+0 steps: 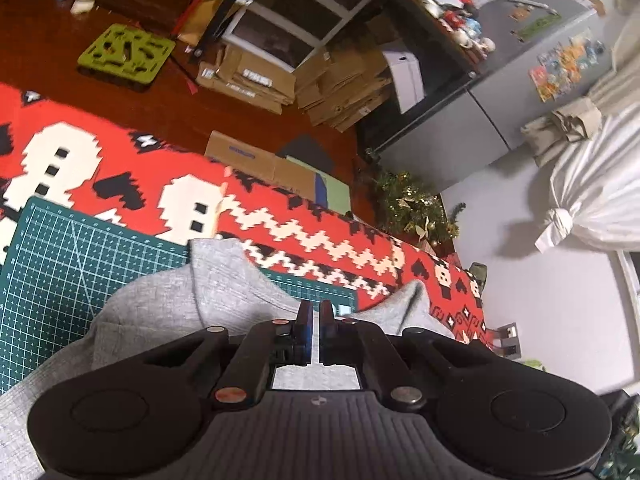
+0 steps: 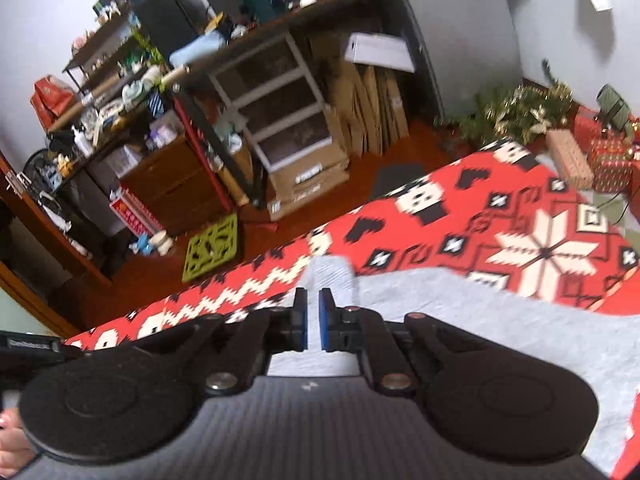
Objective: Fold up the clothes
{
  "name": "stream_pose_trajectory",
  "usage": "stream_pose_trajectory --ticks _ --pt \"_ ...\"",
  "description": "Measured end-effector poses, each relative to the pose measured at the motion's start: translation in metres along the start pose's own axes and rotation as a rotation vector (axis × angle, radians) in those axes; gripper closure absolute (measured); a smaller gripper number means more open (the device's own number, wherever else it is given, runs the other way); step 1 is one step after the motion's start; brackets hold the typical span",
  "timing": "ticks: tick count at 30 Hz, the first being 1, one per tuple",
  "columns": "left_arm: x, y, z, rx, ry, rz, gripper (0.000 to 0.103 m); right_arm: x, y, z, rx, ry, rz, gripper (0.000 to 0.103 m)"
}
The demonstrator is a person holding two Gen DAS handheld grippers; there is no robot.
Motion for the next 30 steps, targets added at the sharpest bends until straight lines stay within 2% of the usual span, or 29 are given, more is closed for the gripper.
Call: stream_pose_trajectory --ticks 6,9,14,18,23,27,30 --pt "0.014 -0.022 0.020 0.090 0.061 -0.151 0.102 0.013 -0.009 -0.009 0.006 -0.019 0.030 0.095" --pt "0.012 -0.034 0.030 0.133 0.062 -0.193 0.099 0.012 -0.017 -0.016 0.000 -0.006 0.049 0.095" --pt "-0.001 -0.033 0.016 0.112 0.024 -0.139 0.099 0.009 -0.014 -0.018 0.013 0.024 0.023 0.095" --pt "-0.005 -0.019 0.000 0.091 0.037 -0.105 0.099 0.008 0.004 -0.037 -0.035 0.053 -0.026 0.097" --pt "-0.016 -0.007 -0.024 0.079 0.094 -0.072 0.099 -0.001 0.021 -0.075 -0.087 0.013 -0.004 0.097" --pt "-0.027 -0.004 -0.028 0.077 0.100 -0.045 0.099 -0.003 0.022 -0.113 -0.151 -0.048 0.008 0.101" --pt "-0.034 -0.002 -0.027 0.078 0.100 -0.034 0.099 -0.001 0.023 -0.126 -0.156 -0.045 -0.007 0.103"
Point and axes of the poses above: each gripper's, at about its wrist camera, not at the fingertips, and z roughly against the way its jaws point, x to its right, y to its top, the point moved 6 cm from there along -z, roughly the way its jaws point, and after that the axes turned 1 degree about y, right-handed, at the moved point
